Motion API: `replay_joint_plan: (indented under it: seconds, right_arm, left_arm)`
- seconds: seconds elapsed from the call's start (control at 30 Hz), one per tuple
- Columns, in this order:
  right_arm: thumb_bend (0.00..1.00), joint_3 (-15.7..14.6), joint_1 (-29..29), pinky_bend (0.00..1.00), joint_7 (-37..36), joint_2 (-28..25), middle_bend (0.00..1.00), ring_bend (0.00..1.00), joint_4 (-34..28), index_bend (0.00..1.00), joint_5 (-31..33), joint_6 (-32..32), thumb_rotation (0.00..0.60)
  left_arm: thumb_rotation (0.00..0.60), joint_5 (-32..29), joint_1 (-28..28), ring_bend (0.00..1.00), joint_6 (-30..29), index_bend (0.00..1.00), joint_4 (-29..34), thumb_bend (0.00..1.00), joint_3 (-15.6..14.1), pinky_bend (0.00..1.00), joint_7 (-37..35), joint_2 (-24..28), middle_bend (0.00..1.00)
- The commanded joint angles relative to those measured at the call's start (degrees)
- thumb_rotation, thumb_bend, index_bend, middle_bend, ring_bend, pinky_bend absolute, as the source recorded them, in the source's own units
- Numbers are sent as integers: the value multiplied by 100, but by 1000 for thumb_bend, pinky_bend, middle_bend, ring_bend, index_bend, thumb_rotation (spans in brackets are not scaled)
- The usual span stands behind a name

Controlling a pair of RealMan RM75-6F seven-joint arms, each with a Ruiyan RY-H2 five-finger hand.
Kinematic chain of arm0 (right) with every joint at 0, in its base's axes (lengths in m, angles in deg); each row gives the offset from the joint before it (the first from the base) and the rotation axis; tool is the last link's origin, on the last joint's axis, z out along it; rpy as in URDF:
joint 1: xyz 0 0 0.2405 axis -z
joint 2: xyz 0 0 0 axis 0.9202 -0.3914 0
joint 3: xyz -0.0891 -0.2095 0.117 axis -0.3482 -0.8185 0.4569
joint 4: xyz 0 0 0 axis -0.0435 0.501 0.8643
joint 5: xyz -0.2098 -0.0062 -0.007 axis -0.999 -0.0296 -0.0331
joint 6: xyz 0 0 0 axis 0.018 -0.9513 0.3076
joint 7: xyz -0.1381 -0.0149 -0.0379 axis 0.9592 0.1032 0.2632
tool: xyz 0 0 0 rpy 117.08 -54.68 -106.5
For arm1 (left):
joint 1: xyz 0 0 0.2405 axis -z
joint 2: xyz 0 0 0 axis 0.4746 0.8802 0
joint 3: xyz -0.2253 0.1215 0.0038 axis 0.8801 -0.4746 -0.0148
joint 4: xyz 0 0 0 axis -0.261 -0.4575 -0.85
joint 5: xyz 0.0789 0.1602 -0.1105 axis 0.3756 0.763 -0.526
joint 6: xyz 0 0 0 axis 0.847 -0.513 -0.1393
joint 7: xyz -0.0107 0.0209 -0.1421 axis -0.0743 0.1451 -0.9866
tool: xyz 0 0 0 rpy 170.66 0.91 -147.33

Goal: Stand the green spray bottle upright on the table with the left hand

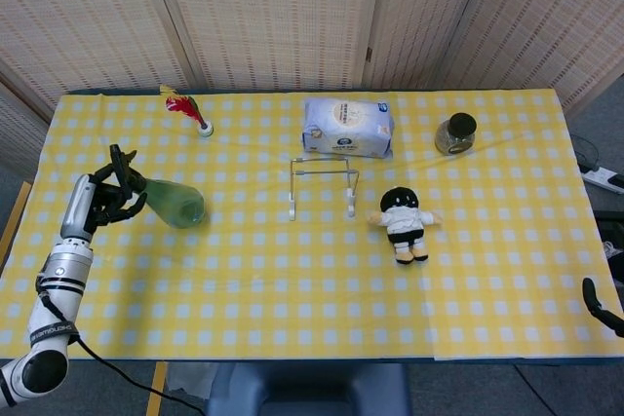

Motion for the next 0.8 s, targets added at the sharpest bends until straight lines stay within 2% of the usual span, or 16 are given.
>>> replay_joint_plan:
  seconds: [0.03, 0.8]
  right_arm:
    - [457, 2, -9, 0, 22, 9, 0, 1, -2, 0, 15, 18, 600]
    - [456, -13, -23, 0, 122, 39, 0, 0, -13, 0, 15, 47, 600]
  left_arm:
    - [600, -92, 20, 1000, 80, 633, -31, 572, -20, 1000, -29, 53, 1000]
    - [600, -457, 185, 1000, 594, 641, -419, 590, -142, 1000, -231, 156, 1000]
